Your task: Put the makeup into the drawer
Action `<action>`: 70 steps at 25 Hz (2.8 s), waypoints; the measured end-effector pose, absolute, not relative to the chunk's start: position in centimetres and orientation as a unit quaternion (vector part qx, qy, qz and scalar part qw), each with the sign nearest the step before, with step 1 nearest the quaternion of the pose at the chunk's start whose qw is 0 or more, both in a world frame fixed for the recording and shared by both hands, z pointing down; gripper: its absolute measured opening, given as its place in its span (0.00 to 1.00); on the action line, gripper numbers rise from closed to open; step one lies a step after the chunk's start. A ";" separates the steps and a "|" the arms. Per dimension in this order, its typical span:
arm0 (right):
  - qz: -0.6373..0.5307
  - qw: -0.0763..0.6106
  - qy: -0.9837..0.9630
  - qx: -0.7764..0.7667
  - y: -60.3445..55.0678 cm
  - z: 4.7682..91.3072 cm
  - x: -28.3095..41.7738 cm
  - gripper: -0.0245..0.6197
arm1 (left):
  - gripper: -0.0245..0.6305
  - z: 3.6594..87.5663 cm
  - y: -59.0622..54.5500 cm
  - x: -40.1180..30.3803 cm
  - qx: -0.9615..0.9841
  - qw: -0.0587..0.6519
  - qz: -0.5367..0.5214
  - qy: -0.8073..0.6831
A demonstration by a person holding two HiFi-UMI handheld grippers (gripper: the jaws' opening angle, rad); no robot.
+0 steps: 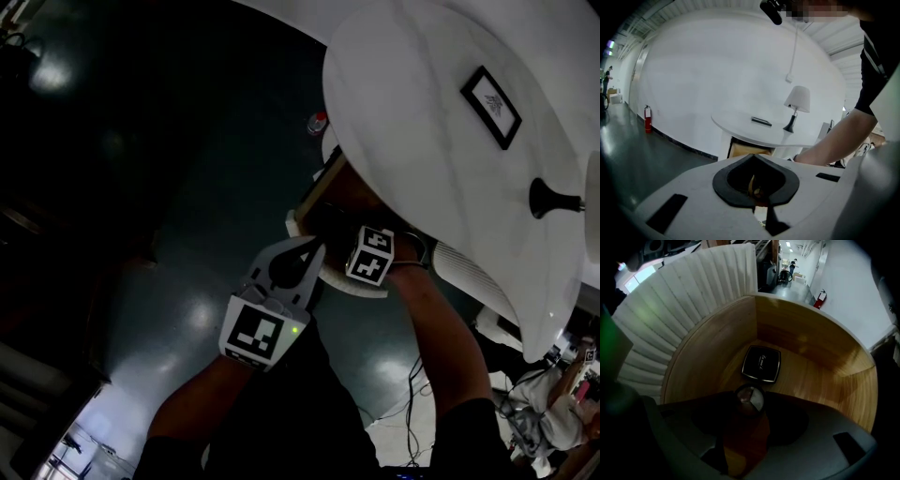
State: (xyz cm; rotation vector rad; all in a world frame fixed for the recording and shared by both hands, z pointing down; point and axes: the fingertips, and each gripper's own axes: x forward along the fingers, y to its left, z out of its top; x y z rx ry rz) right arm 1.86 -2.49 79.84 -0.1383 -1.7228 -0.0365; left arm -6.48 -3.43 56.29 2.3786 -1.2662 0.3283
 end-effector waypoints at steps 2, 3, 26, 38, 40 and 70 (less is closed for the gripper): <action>-0.021 0.651 -0.756 -0.068 -2.6 80.1 1.9 0.38 | 0.05 56.4 -3.6 -6.5 0.855 0.214 0.118 -0.457; -0.022 0.652 -0.755 -0.071 -2.6 80.3 1.9 0.38 | 0.05 56.5 -3.6 -6.4 0.855 0.214 0.118 -0.457; -0.046 0.696 -0.709 -0.107 -2.9 82.0 2.4 0.38 | 0.05 56.3 -3.1 -7.4 0.849 0.209 0.119 -0.471; -0.039 0.665 -0.744 -0.046 -3.3 79.6 2.9 0.38 | 0.05 55.0 -1.9 -7.8 0.850 0.209 0.117 -0.469; -0.040 0.649 -0.760 -0.020 -3.6 78.2 2.3 0.38 | 0.05 54.2 -1.7 -8.0 0.851 0.205 0.117 -0.469; 0.019 0.441 -0.852 0.282 2.3 49.9 2.2 0.11 | 0.05 36.9 3.8 -6.8 0.898 0.139 0.106 -0.403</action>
